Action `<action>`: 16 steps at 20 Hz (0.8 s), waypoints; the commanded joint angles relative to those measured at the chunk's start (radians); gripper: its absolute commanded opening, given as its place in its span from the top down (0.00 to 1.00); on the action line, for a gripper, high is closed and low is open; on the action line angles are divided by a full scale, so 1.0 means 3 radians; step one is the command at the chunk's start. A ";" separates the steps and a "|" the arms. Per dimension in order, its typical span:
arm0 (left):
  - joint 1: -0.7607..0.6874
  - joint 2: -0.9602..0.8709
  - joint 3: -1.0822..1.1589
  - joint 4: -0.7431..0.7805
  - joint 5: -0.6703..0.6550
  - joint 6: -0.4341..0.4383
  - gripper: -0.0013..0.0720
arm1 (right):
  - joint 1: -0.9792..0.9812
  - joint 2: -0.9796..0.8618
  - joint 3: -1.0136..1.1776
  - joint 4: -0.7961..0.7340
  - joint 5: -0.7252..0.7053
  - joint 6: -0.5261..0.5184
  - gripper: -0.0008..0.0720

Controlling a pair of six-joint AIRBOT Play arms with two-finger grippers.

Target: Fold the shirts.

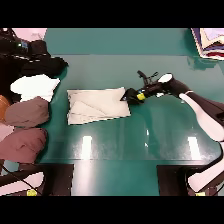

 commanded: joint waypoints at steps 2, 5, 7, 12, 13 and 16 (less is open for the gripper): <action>-0.0226 -0.0001 0.0000 -0.0001 0.0031 0.0036 0.94 | 0.0312 -0.0445 0.0533 0.0186 0.0108 -0.0028 0.67; -0.0333 -0.0001 0.0000 -0.0004 0.0009 0.0037 0.94 | 0.0319 -0.0455 0.0735 0.0186 0.0104 -0.0070 0.97; -0.0431 0.0000 0.0000 0.0001 0.0001 0.0037 0.94 | 0.0189 -0.0340 0.0759 0.0184 0.0098 -0.0069 0.97; -0.0624 0.0000 0.0000 0.0001 -0.0006 0.0038 0.94 | -0.0683 0.0573 0.0140 -0.0440 -0.0169 0.0011 0.97; -0.0645 0.0000 0.0000 -0.0001 -0.0001 0.0037 0.94 | -0.0945 0.0782 -0.0025 -0.0538 -0.0173 0.0038 0.97; -0.0657 0.0000 0.0000 -0.0001 -0.0001 0.0036 0.94 | -0.1912 0.1457 -0.0519 -0.0914 -0.0224 0.0181 0.97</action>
